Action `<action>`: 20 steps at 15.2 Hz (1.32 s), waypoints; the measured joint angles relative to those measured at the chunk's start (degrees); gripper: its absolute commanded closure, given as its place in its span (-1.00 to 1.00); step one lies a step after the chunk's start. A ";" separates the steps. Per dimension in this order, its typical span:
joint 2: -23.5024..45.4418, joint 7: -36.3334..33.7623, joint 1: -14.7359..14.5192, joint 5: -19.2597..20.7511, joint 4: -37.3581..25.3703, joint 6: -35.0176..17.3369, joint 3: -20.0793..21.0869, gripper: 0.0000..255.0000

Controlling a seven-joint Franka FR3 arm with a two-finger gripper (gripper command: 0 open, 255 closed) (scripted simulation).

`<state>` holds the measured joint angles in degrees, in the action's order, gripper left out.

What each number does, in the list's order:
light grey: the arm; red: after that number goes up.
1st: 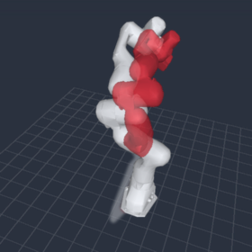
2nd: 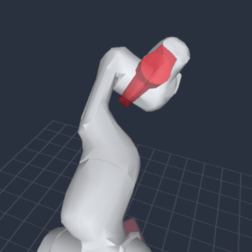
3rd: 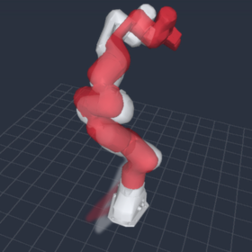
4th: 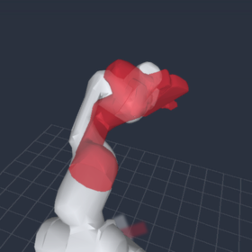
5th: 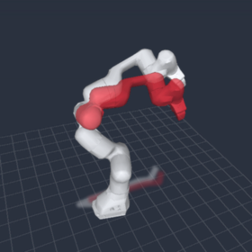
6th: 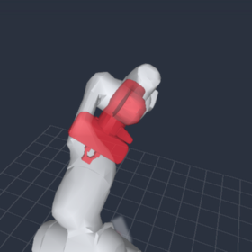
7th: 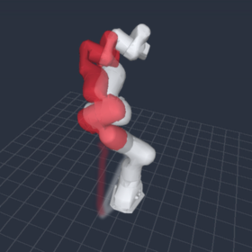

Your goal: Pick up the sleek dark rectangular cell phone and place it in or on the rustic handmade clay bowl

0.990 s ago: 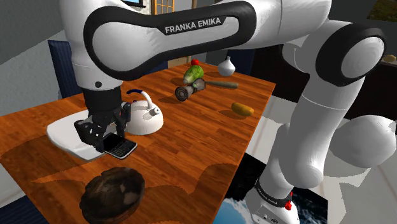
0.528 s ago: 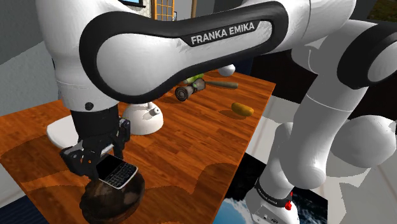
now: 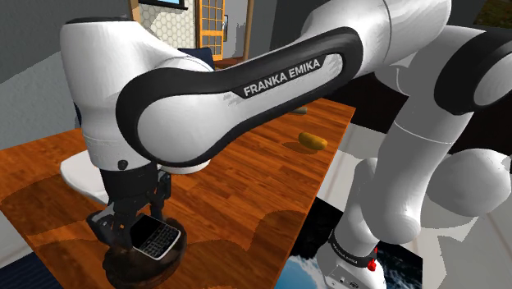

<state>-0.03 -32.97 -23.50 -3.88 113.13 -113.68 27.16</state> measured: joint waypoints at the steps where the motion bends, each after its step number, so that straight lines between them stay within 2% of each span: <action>1: 0.26 0.06 0.03 0.10 0.56 -0.78 -0.03 1.00; 6: 1.54 -0.26 -0.12 0.65 2.91 -4.31 0.10 1.00; 12: 1.70 -0.29 -0.14 0.72 3.32 -4.87 0.11 1.00; 13: 1.70 -0.29 -0.14 0.72 3.32 -4.88 0.11 -1.00; 20: 1.28 -0.19 -0.11 0.53 2.81 -4.02 0.09 -1.00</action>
<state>1.25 -33.16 -23.61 -3.35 115.94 -117.69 27.26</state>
